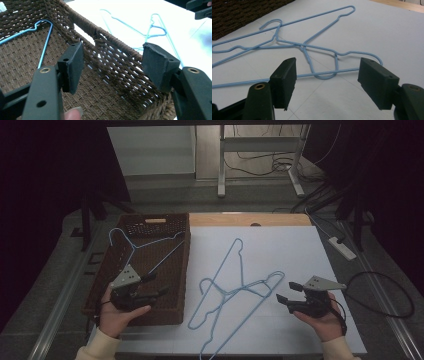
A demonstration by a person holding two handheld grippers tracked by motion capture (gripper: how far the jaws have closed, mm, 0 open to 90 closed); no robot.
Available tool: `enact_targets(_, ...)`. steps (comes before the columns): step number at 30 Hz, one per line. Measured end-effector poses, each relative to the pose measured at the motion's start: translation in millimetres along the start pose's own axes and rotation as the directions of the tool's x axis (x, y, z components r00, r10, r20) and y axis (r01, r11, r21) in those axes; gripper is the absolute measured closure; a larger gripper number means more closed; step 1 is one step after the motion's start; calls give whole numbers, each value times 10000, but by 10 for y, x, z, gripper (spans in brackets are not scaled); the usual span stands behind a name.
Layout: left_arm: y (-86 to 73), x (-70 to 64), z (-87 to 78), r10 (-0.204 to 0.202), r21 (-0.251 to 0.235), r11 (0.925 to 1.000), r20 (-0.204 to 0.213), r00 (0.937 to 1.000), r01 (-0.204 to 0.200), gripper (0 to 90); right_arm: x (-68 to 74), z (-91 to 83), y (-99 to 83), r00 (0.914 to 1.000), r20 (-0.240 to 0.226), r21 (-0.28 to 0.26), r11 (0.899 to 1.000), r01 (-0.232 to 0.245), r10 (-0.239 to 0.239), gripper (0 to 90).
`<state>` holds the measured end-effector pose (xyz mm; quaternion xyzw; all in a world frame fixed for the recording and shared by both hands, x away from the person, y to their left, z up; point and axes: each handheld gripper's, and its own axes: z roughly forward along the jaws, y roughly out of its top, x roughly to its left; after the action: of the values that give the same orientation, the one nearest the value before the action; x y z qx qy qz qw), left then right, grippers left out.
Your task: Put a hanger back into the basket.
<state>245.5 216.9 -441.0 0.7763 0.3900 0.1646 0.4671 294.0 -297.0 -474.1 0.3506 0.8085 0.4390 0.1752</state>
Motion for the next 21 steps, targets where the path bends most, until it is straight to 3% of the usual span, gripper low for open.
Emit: enact_targets(21, -31, -32, -30, -146, -173, 9997, 194, 9997, 149, 339, 42, 22, 4, 9998, -101, 72, 9999, 144, -143, 318)
